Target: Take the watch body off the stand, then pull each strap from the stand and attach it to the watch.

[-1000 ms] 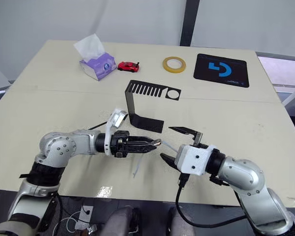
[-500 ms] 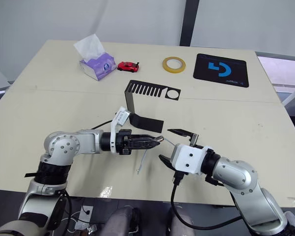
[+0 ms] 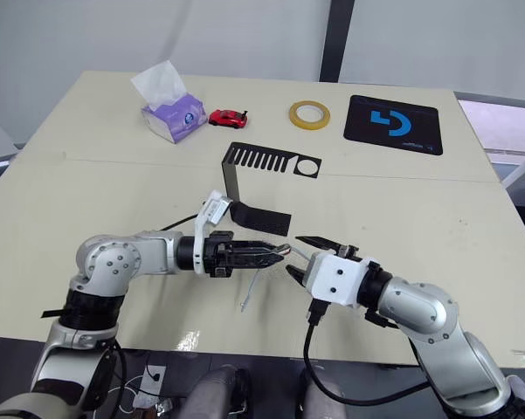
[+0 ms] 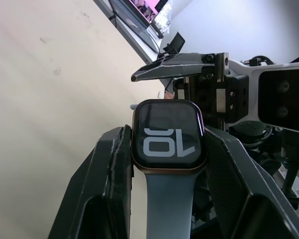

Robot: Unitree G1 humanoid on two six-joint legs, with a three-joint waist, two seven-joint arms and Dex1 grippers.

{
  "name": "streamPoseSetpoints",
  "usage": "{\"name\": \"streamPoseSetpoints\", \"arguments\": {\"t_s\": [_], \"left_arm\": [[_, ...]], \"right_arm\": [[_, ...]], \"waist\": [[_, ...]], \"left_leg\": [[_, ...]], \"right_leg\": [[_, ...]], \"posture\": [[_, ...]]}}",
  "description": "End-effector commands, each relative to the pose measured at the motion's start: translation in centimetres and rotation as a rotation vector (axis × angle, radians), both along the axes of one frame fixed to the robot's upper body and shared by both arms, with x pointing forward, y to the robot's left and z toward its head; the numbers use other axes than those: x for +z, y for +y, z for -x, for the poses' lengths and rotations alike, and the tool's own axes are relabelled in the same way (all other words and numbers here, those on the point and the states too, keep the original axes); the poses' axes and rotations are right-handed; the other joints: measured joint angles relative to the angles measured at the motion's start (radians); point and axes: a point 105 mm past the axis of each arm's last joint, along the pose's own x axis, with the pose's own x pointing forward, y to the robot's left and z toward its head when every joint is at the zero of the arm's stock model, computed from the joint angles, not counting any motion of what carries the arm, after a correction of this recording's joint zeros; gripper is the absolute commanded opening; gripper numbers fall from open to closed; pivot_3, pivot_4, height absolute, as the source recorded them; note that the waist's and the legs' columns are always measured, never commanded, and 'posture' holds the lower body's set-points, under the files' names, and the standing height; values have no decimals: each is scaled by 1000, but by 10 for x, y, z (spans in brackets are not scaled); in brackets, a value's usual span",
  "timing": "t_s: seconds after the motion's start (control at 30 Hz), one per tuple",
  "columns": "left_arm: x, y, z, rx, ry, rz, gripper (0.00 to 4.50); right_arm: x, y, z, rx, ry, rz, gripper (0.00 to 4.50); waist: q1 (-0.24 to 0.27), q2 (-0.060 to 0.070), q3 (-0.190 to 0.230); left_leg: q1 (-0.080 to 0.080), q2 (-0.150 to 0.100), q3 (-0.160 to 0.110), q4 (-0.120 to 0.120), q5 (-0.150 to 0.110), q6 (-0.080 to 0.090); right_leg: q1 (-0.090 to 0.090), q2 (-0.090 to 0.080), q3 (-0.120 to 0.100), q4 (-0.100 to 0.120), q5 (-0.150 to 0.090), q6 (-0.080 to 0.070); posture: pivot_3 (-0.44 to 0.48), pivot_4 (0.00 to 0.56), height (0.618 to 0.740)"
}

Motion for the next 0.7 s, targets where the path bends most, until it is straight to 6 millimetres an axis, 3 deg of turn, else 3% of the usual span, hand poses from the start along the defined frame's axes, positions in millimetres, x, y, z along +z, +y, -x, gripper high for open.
{"name": "streamPoseSetpoints", "arguments": {"t_s": [0.03,0.67,0.7], "left_arm": [[7,0,5,-19,-51,8,1692],[8,-3,8,-41,-59,16,1692],[8,-3,8,-40,-59,14,1692]], "right_arm": [[7,6,4,27,-24,-14,2690],[3,7,5,32,4,-20,2690],[3,7,5,31,3,-20,2265]], "waist": [[0,0,0],[0,0,0],[0,0,0]], "left_leg": [[0,0,0,0,0,0],[0,0,0,0,0,0],[0,0,0,0,0,0]], "right_leg": [[0,0,0,0,0,0],[0,0,0,0,0,0],[0,0,0,0,0,0]], "posture": [[0,150,740],[0,150,740],[0,150,740]]}}
